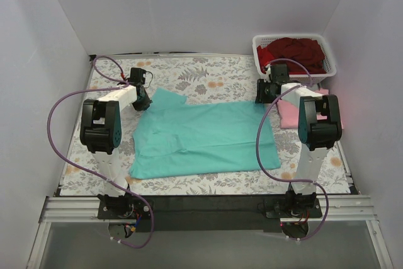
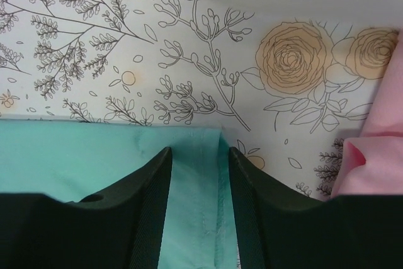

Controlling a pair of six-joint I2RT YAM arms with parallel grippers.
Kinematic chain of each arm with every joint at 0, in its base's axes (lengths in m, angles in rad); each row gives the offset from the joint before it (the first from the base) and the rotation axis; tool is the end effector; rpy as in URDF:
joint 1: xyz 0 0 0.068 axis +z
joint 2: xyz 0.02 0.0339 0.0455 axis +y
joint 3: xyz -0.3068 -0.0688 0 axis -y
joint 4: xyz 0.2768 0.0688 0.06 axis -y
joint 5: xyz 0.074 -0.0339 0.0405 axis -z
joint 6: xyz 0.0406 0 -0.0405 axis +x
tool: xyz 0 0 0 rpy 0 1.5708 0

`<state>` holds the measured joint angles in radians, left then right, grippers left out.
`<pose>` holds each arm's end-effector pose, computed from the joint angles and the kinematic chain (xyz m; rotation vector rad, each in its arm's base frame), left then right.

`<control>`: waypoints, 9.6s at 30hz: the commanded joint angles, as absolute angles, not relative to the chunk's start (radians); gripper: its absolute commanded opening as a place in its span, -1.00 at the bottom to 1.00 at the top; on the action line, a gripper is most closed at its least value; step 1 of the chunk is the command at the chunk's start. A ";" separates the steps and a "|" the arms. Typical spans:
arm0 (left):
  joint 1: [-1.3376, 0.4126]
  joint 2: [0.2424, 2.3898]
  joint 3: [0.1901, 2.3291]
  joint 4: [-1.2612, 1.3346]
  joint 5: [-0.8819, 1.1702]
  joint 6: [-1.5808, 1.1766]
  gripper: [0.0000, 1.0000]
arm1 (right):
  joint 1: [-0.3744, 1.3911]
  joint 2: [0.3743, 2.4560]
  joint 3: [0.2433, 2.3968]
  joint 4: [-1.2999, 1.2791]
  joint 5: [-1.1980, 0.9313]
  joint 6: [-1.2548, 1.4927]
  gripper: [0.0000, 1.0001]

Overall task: Fold and stack the t-shirts
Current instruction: Fold the tshirt

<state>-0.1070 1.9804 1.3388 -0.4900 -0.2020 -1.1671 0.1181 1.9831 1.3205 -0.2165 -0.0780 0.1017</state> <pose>0.4465 -0.0398 0.1744 -1.4007 2.2710 -0.1368 0.4674 0.0586 0.1834 -0.0547 2.4552 0.1923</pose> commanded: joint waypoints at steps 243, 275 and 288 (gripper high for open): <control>-0.155 1.246 0.620 -0.653 0.032 -1.511 -0.27 | 0.534 1.644 0.922 -0.222 -0.318 0.225 -0.11; -0.146 1.362 0.773 -0.641 -0.020 -1.514 -0.32 | 0.583 1.410 0.838 -0.394 -0.295 0.276 -0.13; -0.149 1.761 1.000 -0.572 -0.055 -1.457 -0.31 | 0.681 1.495 0.767 -0.376 -0.377 0.331 -0.12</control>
